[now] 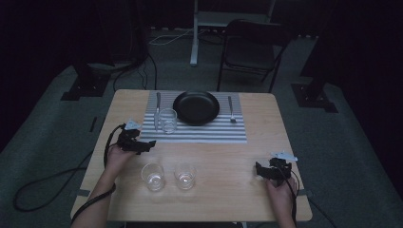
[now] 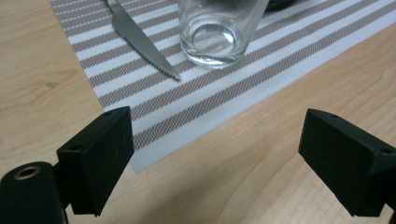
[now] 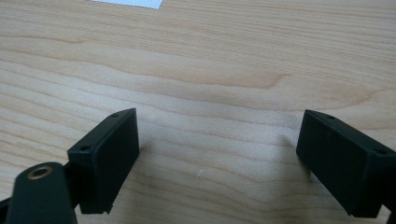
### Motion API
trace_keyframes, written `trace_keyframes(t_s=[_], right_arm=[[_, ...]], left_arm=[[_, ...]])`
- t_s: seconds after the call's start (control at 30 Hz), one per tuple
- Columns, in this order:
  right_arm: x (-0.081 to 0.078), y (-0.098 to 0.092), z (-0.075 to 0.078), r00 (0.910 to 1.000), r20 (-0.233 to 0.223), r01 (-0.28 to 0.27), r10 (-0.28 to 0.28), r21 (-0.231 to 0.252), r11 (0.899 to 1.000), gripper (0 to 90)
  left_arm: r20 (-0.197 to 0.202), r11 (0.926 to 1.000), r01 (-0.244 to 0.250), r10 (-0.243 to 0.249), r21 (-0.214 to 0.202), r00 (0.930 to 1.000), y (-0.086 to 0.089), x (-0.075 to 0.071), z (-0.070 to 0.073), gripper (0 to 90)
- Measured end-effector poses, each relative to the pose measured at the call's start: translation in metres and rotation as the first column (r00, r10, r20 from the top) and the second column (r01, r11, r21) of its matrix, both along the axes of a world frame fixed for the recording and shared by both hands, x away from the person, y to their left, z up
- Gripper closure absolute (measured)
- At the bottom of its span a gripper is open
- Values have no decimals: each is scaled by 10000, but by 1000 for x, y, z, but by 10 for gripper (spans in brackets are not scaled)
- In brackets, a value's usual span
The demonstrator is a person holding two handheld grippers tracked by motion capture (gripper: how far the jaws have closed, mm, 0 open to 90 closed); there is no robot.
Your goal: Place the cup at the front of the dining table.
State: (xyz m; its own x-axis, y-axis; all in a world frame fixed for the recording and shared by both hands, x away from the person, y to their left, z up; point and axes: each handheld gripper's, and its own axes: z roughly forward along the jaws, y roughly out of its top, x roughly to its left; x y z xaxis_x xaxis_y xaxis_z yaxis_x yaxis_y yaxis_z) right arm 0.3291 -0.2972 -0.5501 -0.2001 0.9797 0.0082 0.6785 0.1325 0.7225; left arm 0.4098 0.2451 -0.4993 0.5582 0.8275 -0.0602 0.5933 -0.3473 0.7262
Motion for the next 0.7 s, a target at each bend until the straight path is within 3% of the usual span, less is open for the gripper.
trace_keyframes(t_s=[0.33,0.7], right_arm=[[0,0,0,10000,0,3,-3,0,10000,126],[0,0,0,10000,-1,2,-2,1,10000,126]], left_arm=[[-87,10000,-78,78,-19,9999,13,-13,-6,109],[154,9999,-12,13,-108,9999,19,-30,-1,109]])
